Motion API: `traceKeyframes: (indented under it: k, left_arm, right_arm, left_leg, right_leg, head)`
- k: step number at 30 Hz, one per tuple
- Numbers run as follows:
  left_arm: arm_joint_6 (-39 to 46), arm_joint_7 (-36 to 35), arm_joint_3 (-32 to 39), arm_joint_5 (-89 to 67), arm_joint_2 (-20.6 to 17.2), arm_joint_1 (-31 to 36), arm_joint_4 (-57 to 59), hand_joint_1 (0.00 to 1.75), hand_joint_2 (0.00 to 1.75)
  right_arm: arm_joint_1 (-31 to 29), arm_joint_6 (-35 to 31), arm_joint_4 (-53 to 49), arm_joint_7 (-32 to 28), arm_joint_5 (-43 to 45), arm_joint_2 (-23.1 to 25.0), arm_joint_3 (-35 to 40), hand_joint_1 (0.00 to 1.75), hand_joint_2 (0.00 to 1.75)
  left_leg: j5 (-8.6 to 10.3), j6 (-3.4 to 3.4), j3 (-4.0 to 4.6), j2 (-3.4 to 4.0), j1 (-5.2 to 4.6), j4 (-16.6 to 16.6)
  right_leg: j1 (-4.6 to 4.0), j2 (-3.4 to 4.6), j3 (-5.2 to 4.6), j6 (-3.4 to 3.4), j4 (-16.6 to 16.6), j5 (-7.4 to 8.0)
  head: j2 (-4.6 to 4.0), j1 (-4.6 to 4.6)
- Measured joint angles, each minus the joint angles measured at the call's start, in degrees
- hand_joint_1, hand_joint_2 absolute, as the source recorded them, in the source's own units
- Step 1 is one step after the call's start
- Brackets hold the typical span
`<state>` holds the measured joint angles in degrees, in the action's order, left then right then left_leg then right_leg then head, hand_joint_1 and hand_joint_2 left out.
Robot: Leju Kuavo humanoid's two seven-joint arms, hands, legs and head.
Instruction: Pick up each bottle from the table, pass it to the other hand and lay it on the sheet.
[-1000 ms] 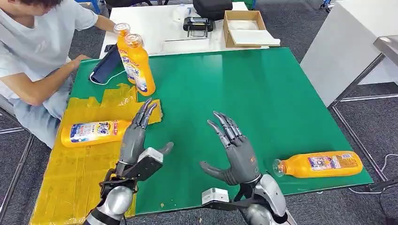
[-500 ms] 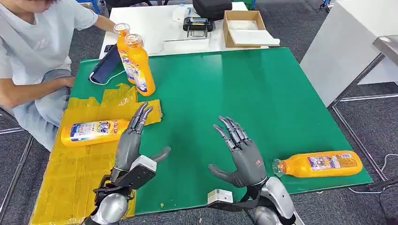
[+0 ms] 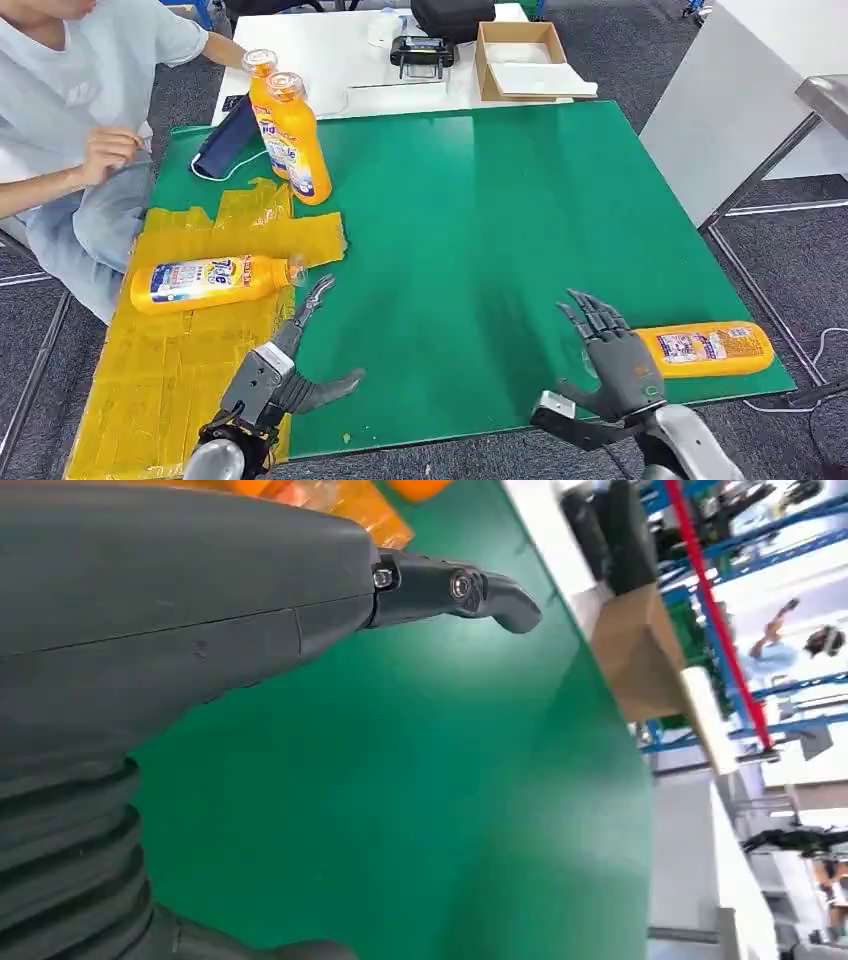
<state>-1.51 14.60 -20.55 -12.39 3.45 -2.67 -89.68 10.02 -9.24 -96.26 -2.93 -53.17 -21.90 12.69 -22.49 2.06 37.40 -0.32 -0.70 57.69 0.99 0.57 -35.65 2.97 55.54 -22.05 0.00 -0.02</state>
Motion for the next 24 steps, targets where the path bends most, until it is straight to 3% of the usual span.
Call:
traceKeyframes:
  k: [10,24]
  left_arm:
    - [-0.2,-0.5,0.0,0.0,0.0,-0.1,1.3,0.00,1.75]
    - [-0.3,-0.7,0.0,-0.2,0.5,0.5,2.2,0.00,1.75]
  right_arm:
    - [1.3,3.1,4.8,-1.0,1.2,-1.3,-9.8,0.00,1.75]
    - [1.2,5.2,9.9,-1.2,-0.6,-1.2,-15.4,0.00,1.75]
  left_leg:
    - [-0.01,-0.01,-0.03,0.04,0.01,0.0]
    - [0.00,0.01,-0.03,0.04,-0.01,0.0]
  right_leg:
    - [-0.01,0.01,0.00,0.00,0.0,0.00]
    - [0.00,0.01,0.02,0.02,0.0,0.01]
  head:
    - [0.00,0.00]
    - [0.00,0.00]
